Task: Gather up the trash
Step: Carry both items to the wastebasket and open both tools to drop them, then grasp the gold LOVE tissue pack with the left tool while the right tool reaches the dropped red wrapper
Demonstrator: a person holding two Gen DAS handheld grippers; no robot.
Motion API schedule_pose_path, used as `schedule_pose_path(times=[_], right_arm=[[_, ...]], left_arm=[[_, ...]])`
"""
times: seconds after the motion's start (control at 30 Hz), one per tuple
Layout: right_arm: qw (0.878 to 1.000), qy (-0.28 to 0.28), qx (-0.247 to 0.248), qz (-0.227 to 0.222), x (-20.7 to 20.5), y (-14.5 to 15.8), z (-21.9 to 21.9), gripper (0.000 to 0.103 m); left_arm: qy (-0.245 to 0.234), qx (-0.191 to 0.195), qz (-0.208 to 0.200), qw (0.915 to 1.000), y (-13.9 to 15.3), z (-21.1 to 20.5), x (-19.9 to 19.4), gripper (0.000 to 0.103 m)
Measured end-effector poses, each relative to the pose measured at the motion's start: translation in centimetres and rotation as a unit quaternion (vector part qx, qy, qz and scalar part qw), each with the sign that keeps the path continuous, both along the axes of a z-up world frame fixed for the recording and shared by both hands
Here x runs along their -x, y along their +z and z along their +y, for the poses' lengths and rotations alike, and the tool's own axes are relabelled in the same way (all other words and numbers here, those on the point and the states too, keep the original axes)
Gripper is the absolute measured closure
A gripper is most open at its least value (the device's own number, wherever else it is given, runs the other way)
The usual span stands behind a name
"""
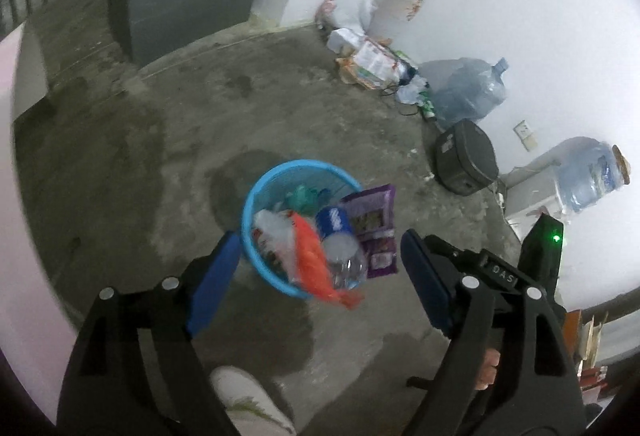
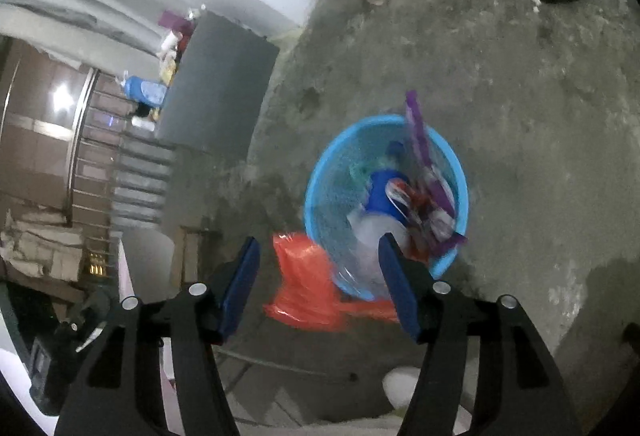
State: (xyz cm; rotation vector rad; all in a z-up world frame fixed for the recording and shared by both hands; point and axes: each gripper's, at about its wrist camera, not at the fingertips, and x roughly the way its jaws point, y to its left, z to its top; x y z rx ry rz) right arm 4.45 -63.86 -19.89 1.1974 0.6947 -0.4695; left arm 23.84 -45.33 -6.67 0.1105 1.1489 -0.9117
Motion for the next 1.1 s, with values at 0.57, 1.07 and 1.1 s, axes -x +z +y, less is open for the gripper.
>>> schedule_pose_path(times=[0.57, 1.07, 1.1], right_arm=[[0.996, 0.080, 0.037, 0.004, 4.7, 4.8, 10.2, 0.043], [0.959, 0.271, 0.053, -0.069, -4.0, 12.1, 23.0, 0.043], [0.952, 0.295, 0.051, -0.069, -5.1, 12.1, 24.4, 0.043]], left_arm=[[0.047, 0.056, -0.103, 0.9920, 7.7, 18.7, 6.1, 0.025], [0.259, 0.021, -0.152, 0.9536, 8.6, 41.4, 8.4, 0.025], [0.272, 0.017, -0.152, 0.9502, 8.4, 42.5, 8.4, 0.025]])
